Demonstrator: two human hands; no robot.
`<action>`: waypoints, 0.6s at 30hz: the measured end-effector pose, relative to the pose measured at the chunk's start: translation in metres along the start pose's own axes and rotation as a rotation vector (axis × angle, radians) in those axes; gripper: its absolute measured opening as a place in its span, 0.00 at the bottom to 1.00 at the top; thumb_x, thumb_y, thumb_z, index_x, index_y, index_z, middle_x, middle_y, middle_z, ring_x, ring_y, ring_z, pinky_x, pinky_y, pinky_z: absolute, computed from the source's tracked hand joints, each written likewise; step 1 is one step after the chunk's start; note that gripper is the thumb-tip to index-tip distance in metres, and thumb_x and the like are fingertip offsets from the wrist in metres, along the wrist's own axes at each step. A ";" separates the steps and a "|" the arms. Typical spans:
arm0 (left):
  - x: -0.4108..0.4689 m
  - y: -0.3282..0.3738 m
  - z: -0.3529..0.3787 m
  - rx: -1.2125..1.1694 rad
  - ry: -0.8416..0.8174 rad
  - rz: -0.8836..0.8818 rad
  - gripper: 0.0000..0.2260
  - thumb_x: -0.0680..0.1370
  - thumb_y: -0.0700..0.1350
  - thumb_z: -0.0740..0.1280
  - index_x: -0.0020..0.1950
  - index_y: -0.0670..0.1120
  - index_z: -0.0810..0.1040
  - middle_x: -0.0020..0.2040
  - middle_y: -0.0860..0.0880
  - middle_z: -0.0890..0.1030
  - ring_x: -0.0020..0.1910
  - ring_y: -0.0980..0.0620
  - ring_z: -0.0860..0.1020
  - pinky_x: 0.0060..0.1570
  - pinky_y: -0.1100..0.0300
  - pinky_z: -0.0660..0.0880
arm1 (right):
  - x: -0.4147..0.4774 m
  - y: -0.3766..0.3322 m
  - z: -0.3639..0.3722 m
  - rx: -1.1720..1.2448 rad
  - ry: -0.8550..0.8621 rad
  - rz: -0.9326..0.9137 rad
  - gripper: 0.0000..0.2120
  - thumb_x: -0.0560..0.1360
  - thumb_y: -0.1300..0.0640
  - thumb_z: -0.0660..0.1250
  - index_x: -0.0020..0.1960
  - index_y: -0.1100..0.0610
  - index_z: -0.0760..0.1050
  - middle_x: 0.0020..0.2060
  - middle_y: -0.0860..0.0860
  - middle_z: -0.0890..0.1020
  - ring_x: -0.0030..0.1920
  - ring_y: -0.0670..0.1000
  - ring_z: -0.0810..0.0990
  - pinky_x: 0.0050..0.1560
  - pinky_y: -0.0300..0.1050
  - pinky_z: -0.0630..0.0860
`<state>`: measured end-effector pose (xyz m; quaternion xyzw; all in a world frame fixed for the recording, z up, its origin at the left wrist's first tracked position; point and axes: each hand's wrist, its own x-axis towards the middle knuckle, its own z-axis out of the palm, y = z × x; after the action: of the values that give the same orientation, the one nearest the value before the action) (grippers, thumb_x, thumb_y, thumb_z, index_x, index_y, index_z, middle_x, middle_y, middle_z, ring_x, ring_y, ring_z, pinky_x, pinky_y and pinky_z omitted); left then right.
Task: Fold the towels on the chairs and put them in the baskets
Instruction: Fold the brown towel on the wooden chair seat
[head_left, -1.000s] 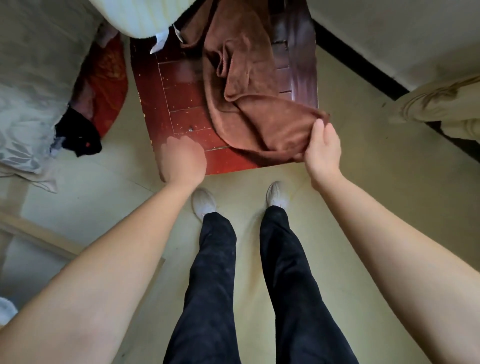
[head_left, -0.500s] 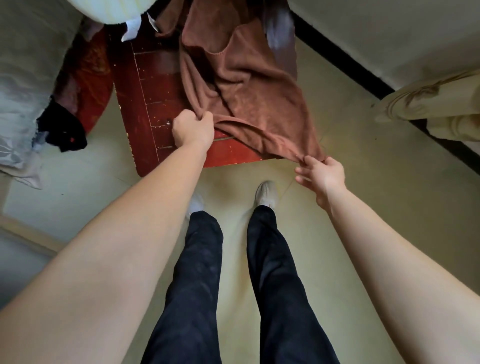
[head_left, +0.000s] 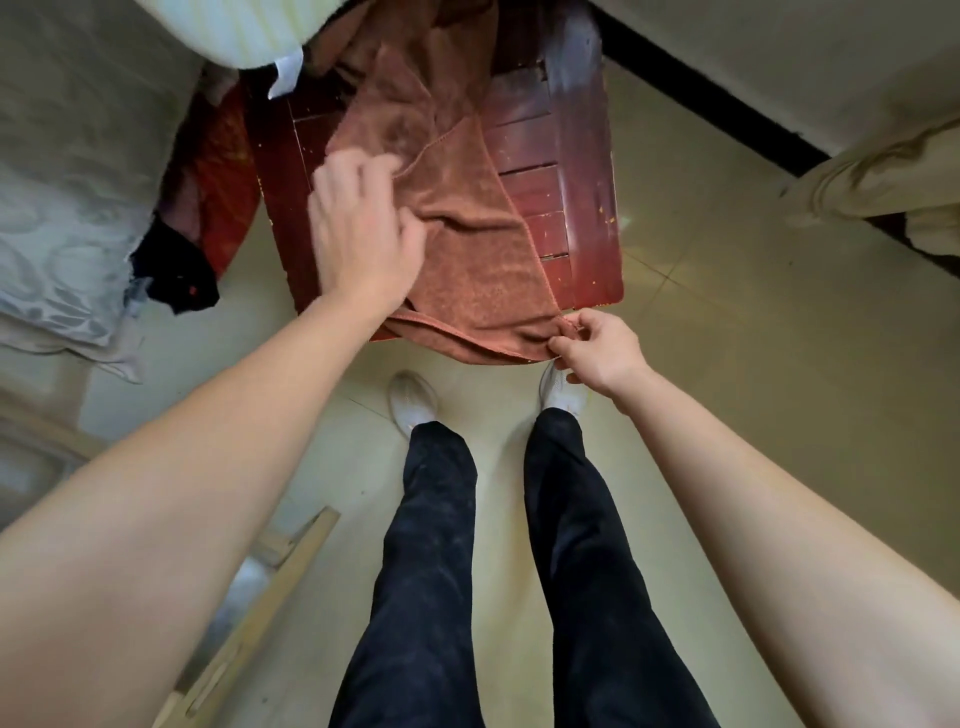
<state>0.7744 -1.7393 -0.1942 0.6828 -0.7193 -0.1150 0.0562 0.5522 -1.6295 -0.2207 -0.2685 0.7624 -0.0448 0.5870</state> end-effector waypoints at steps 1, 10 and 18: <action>0.013 0.014 0.002 0.009 -0.030 0.116 0.20 0.74 0.46 0.62 0.66 0.44 0.72 0.63 0.41 0.72 0.62 0.40 0.70 0.60 0.49 0.67 | 0.001 0.003 0.000 -0.009 0.010 -0.004 0.08 0.74 0.61 0.68 0.43 0.48 0.77 0.39 0.50 0.84 0.41 0.51 0.86 0.44 0.47 0.83; 0.049 0.058 0.026 -0.045 -0.285 -0.438 0.25 0.76 0.51 0.71 0.70 0.49 0.66 0.69 0.45 0.69 0.61 0.41 0.77 0.58 0.48 0.73 | -0.001 0.023 -0.007 0.115 0.109 -0.005 0.10 0.75 0.58 0.69 0.38 0.47 0.75 0.39 0.50 0.84 0.42 0.51 0.86 0.52 0.53 0.82; -0.008 0.019 -0.059 -0.119 -0.179 -0.452 0.14 0.82 0.52 0.60 0.63 0.51 0.79 0.58 0.41 0.75 0.55 0.38 0.76 0.52 0.53 0.70 | -0.042 -0.048 -0.041 0.584 0.271 -0.042 0.06 0.81 0.53 0.64 0.48 0.50 0.79 0.33 0.46 0.78 0.34 0.46 0.76 0.36 0.41 0.75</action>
<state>0.7708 -1.7363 -0.1323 0.8088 -0.5426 -0.2267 0.0051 0.5388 -1.6609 -0.1538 -0.0959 0.7828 -0.3093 0.5314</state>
